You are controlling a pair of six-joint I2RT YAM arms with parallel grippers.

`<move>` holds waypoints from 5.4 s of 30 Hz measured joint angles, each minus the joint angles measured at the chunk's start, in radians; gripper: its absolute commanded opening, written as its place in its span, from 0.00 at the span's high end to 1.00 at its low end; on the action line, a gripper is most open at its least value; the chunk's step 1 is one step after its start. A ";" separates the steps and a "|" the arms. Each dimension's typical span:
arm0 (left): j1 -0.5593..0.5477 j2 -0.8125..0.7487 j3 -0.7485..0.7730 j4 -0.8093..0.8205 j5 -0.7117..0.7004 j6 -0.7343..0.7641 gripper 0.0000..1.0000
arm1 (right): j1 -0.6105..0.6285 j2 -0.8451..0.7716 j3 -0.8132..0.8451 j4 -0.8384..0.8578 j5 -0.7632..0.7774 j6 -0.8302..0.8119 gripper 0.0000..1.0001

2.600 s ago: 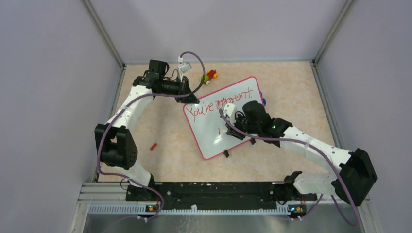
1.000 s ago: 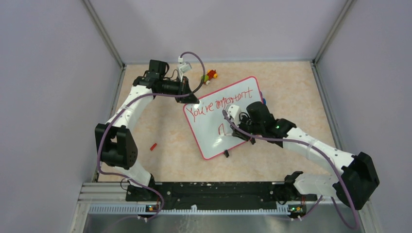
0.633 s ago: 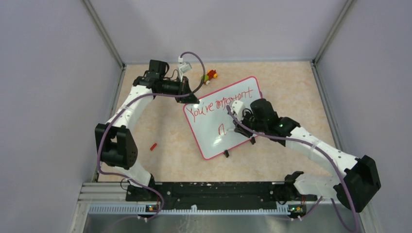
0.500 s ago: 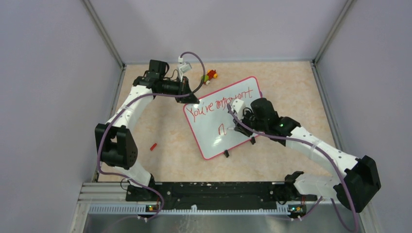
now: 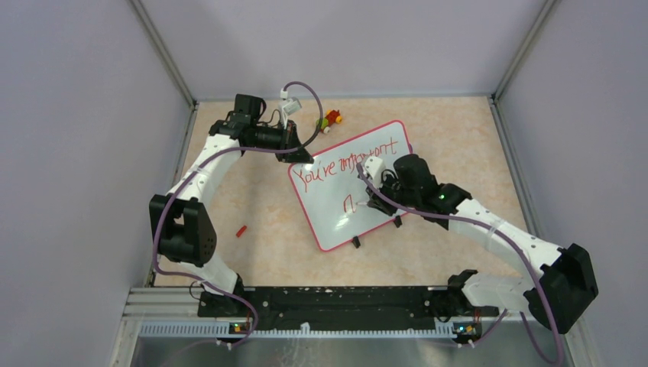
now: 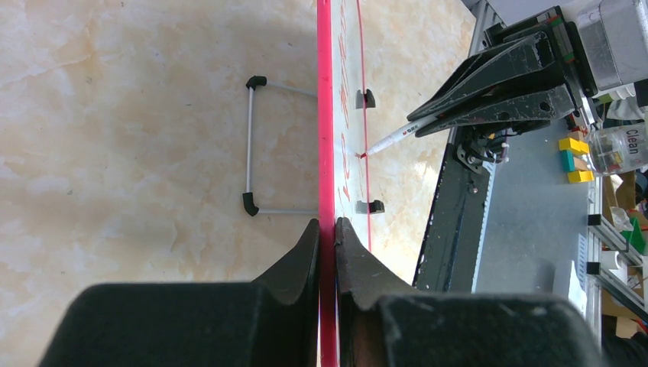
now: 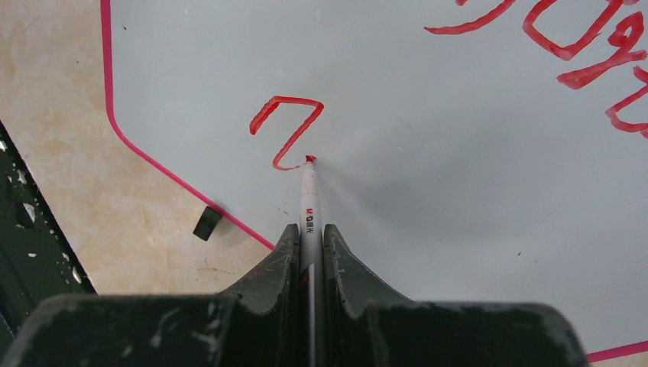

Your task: Write a sentence on the whiteboard

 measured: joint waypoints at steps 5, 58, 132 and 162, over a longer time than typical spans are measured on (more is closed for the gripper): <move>0.000 0.000 0.000 0.000 0.000 0.000 0.88 | 0.000 0.000 -0.002 0.000 -0.002 -0.001 1.00; 0.000 0.000 0.000 -0.001 0.002 0.000 0.88 | 0.020 0.025 0.044 -0.045 0.031 -0.008 1.00; 0.000 0.000 0.000 0.000 -0.004 0.000 0.88 | -0.117 -0.027 0.008 -0.125 0.072 -0.053 1.00; 0.000 0.000 0.000 0.000 0.003 0.000 0.88 | -0.164 -0.026 0.111 -0.203 0.047 -0.081 1.00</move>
